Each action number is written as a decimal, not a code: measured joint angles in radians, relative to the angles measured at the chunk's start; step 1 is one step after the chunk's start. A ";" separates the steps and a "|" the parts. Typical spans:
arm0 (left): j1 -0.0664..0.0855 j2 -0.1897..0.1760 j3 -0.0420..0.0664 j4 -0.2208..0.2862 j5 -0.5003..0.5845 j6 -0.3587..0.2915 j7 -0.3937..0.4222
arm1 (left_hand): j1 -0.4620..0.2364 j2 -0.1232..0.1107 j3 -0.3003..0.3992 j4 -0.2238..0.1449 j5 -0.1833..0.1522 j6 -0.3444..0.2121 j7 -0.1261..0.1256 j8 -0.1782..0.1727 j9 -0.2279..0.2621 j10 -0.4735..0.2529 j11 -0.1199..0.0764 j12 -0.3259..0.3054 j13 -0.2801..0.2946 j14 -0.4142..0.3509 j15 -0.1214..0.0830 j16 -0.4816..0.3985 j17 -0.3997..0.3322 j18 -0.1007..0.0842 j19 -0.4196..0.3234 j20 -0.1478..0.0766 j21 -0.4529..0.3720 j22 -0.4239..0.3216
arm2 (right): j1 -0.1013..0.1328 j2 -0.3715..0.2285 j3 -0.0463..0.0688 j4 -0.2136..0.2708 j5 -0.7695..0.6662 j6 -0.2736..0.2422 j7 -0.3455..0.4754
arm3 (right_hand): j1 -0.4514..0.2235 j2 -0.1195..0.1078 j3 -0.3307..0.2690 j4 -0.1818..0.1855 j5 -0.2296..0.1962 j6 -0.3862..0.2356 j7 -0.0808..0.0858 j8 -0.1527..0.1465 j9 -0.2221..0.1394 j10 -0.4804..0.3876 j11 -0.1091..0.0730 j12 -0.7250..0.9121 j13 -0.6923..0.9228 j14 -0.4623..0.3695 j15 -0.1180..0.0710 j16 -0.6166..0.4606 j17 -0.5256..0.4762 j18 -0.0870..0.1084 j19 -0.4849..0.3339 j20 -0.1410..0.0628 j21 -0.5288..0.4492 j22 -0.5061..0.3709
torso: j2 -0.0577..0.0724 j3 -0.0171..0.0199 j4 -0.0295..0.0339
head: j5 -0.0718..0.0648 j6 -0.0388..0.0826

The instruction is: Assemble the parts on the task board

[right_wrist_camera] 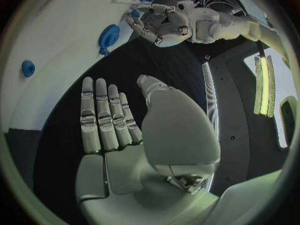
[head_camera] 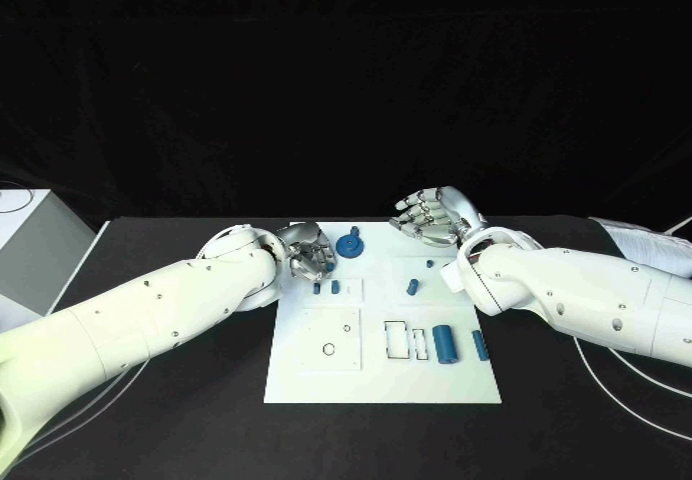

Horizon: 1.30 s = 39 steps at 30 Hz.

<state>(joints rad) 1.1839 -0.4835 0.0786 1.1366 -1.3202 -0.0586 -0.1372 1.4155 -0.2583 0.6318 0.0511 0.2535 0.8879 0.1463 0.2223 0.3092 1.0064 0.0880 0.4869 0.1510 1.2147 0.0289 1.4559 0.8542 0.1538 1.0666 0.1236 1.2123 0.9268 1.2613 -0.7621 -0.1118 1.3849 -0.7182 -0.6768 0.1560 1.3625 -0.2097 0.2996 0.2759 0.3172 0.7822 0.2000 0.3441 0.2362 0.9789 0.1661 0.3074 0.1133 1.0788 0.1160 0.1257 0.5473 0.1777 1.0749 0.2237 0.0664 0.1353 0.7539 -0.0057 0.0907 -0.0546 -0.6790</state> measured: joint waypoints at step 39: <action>-0.139 -0.274 0.181 0.222 0.641 -0.120 0.236 | 0.003 0.014 -0.037 0.027 0.000 0.009 0.052 -0.028 -0.031 -0.093 0.046 0.020 0.025 -0.267 0.035 -0.219 -0.408 0.016 -0.168 0.035 -0.191 -0.200 | 0.000 -0.132 0.000 0.026 -0.633 0.327 -0.214 | 0.019 -0.067 0.245 -0.164 -0.101 0.209 -0.055 -0.084 -0.022 0.296 -0.101 -0.234 -0.018 0.388 -0.141 1.035 0.659 -0.054 0.386 -0.168 0.904 0.742 | -0.001 -0.0009 0.0005 | -0.043 0.000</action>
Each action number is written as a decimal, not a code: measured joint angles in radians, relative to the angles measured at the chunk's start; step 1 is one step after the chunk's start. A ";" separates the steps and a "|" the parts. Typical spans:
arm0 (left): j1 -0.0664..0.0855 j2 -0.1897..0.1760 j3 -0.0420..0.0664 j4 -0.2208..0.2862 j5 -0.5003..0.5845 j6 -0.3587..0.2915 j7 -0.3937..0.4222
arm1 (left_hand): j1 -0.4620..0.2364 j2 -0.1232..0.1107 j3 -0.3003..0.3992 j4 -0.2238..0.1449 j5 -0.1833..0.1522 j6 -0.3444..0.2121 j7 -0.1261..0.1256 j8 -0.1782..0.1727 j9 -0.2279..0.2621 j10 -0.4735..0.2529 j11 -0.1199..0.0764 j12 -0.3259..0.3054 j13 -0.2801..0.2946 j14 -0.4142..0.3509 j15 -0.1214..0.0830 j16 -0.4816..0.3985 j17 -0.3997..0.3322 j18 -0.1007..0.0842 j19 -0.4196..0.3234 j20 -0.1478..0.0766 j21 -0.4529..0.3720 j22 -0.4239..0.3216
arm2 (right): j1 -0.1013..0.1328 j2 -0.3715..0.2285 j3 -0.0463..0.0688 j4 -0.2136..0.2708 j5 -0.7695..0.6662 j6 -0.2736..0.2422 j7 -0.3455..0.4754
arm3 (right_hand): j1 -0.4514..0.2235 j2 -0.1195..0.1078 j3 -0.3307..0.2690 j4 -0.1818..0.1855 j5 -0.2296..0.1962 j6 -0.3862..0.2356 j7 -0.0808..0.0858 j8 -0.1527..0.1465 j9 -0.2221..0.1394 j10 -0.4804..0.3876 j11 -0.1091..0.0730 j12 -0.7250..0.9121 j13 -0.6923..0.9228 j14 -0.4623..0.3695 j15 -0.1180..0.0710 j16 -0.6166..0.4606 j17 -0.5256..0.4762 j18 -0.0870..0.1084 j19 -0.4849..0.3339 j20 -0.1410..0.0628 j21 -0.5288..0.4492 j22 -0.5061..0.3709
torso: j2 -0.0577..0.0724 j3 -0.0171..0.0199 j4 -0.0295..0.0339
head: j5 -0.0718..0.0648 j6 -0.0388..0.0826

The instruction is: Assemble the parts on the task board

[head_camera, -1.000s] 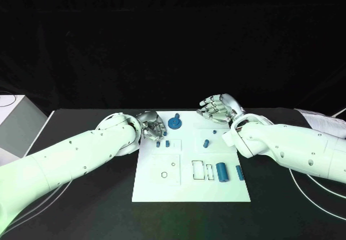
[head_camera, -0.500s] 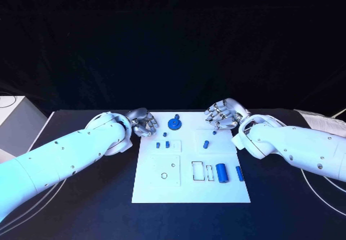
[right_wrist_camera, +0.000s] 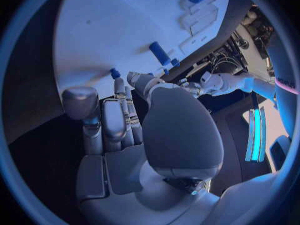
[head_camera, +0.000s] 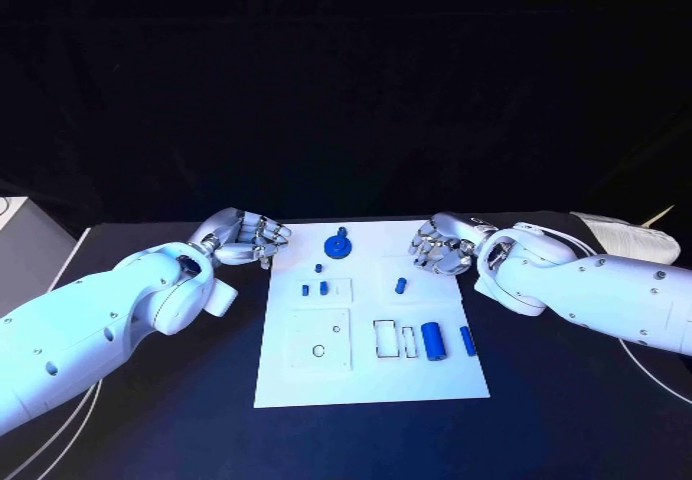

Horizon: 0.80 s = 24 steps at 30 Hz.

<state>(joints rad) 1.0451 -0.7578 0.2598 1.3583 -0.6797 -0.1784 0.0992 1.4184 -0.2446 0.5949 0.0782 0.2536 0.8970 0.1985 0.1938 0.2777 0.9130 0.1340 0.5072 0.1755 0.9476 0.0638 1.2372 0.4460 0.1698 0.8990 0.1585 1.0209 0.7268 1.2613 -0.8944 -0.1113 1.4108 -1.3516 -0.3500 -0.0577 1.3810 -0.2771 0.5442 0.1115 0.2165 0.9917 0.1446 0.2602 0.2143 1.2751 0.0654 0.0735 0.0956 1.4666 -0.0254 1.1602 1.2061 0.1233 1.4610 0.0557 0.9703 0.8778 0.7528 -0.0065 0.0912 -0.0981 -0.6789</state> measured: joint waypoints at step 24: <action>-0.068 -0.103 0.045 0.123 0.390 0.002 0.138 | -0.004 0.004 -0.031 0.013 0.000 0.000 0.000 -0.005 -0.003 -0.004 0.004 0.007 0.000 -0.030 0.004 -0.042 -0.024 0.000 -0.013 0.003 -0.049 -0.033 | -0.022 0.012 -0.001 0.025 -0.286 0.001 -0.157 | -0.016 -0.009 -0.005 0.008 -0.004 -0.011 0.003 -0.013 0.008 -0.075 0.018 -0.006 -0.018 0.000 0.008 0.066 0.021 0.000 0.003 0.011 0.065 0.073 | -0.003 -0.0058 0.0033 | -0.007 -0.009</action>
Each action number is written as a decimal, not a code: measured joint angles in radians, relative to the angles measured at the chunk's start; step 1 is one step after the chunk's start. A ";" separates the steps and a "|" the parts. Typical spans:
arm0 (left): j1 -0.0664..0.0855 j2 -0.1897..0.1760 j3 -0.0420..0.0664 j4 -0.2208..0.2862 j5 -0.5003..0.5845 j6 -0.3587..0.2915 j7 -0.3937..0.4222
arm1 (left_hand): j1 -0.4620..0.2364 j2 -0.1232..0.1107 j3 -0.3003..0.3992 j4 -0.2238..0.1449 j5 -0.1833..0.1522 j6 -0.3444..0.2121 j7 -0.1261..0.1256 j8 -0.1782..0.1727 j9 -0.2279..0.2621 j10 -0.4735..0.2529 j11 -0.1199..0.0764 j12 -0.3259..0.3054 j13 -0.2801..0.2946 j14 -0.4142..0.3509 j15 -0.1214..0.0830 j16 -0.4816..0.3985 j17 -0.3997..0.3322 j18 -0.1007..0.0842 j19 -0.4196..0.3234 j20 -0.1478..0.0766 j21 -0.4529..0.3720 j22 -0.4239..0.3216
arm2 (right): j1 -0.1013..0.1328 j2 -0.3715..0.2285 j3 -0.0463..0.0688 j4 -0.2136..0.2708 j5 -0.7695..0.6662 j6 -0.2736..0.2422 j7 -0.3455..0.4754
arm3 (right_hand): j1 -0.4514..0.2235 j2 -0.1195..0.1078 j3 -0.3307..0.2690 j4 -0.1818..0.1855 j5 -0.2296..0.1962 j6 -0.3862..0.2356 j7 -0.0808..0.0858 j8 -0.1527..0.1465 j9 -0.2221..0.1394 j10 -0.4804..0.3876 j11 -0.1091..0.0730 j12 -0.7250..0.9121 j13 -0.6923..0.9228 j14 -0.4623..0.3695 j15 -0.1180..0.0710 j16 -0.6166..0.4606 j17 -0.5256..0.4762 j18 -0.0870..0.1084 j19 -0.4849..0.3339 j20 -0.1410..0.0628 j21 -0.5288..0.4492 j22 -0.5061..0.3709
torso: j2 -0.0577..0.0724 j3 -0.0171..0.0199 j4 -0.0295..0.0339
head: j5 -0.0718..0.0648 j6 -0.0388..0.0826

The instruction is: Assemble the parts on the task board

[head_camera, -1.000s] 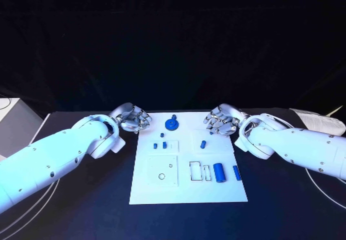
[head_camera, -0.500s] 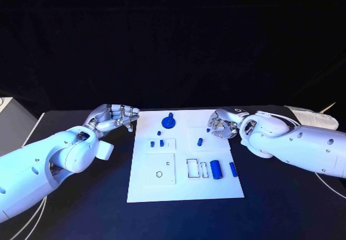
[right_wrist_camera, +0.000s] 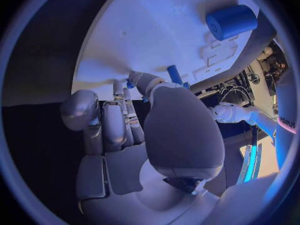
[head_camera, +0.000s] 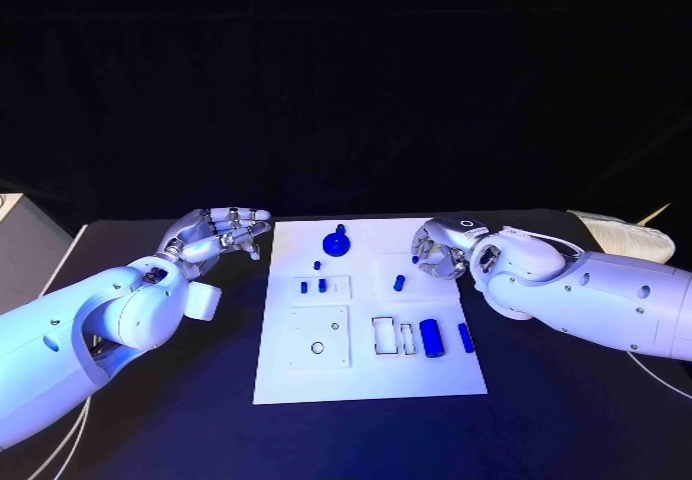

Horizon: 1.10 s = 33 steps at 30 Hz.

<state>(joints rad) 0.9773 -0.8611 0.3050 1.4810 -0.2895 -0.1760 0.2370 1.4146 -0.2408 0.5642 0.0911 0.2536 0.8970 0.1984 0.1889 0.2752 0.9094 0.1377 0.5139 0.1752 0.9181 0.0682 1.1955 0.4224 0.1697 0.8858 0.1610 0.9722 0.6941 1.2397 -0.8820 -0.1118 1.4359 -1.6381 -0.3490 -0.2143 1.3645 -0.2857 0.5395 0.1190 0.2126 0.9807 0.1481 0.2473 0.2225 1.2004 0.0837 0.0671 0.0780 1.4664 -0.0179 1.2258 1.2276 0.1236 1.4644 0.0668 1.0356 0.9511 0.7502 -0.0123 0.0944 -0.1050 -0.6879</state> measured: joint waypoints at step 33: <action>-0.004 -0.007 0.000 0.010 0.031 -0.010 -0.004 | -0.004 0.004 -0.005 0.006 0.000 0.000 0.000 0.000 0.000 0.000 0.000 0.004 0.000 0.000 0.000 -0.005 -0.004 0.000 0.000 0.000 -0.008 -0.006 | -0.007 0.049 0.004 -0.017 -0.062 0.010 -0.049 | 0.046 0.076 0.115 -0.082 -0.074 0.099 -0.030 0.062 0.064 0.079 -0.007 0.022 0.049 0.000 -0.015 0.049 -0.022 0.000 -0.011 -0.004 0.073 0.091 | 0.000 0.0025 -0.0007 | -0.006 -0.006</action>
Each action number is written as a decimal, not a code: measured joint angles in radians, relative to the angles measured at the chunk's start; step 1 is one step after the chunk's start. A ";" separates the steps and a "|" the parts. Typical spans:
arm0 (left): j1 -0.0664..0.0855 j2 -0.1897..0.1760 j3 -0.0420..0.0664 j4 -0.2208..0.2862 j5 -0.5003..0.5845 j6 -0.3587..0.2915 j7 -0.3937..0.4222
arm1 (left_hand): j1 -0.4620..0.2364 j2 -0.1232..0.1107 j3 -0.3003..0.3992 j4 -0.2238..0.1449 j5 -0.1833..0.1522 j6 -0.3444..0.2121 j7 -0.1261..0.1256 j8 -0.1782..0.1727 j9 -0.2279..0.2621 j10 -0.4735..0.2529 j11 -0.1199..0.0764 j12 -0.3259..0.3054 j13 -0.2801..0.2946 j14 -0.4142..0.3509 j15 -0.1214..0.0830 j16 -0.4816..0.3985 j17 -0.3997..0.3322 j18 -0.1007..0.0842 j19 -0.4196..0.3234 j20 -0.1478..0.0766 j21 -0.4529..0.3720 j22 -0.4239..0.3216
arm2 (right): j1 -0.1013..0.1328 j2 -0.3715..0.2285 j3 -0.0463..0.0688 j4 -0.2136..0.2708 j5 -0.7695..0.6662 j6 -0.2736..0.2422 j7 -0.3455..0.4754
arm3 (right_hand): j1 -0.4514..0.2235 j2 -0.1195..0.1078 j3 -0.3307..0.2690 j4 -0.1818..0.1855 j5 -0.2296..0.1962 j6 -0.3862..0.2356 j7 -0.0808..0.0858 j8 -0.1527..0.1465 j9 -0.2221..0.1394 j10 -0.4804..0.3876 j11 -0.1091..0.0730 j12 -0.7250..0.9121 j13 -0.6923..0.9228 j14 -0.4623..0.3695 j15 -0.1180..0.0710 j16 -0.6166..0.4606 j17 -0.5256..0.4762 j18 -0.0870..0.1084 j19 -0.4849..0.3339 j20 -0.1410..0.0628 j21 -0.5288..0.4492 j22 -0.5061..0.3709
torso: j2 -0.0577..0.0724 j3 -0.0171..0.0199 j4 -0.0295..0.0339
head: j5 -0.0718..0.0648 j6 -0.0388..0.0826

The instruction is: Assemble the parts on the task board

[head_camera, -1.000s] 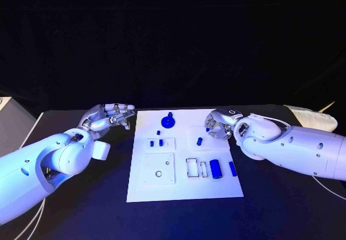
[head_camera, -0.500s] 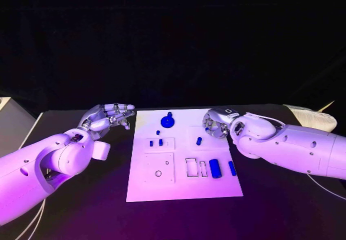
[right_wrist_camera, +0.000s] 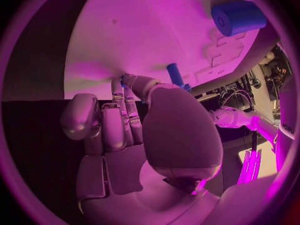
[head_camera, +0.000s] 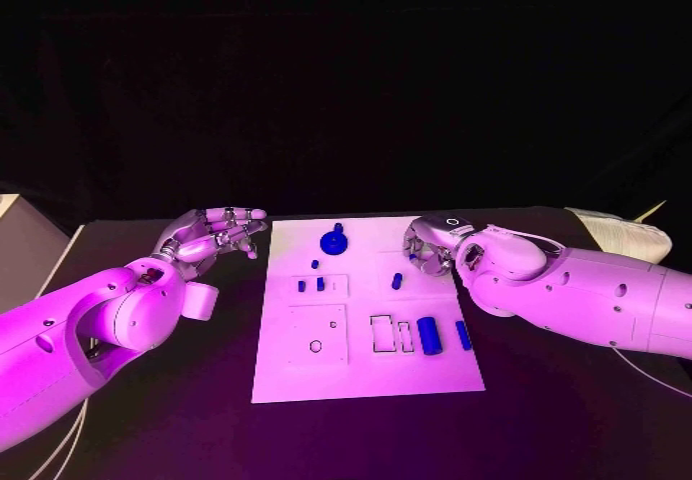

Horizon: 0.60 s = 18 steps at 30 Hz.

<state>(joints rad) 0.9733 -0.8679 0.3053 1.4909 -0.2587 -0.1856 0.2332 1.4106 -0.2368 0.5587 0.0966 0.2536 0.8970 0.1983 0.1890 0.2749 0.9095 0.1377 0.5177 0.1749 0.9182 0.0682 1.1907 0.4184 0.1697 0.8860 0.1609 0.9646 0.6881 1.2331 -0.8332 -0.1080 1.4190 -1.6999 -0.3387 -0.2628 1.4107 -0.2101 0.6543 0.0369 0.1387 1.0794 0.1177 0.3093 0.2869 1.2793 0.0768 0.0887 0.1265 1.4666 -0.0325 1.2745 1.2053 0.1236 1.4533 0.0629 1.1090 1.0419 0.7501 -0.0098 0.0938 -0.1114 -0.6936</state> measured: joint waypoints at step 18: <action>-0.003 -0.003 0.000 -0.001 0.001 -0.003 -0.005 | 0.000 0.000 0.000 0.000 0.000 0.000 0.000 0.000 0.000 -0.007 0.000 0.000 0.000 0.000 0.000 0.000 -0.001 0.000 0.000 0.000 -0.004 -0.003 | -0.014 -0.009 -0.007 0.027 -0.069 -0.055 -0.048 | -0.001 0.001 0.015 -0.015 0.012 0.010 -0.003 0.004 0.008 0.003 0.004 -0.004 0.008 -0.004 -0.003 0.010 0.001 -0.011 0.003 -0.003 0.035 0.036 | -0.001 0.0005 0.0000 | -0.005 0.001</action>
<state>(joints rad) 0.9702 -0.8705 0.3052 1.4902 -0.2573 -0.1883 0.2279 1.4107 -0.2368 0.5588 0.0966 0.2536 0.8970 0.1982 0.1890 0.2746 0.9023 0.1377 0.5177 0.1748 0.9182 0.0682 1.1907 0.4175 0.1696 0.8861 0.1609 0.9607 0.6855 1.2186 -0.8421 -0.1153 1.4462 -1.7689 -0.3939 -0.3110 1.4095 -0.2089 0.6694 0.0217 0.1504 1.0894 0.1146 0.3131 0.2952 1.2827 0.0806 0.0848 0.1345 1.4630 -0.0358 1.2841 1.2067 0.1122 1.4561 0.0602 1.1438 1.0780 0.7493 -0.0093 0.0938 -0.1164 -0.6929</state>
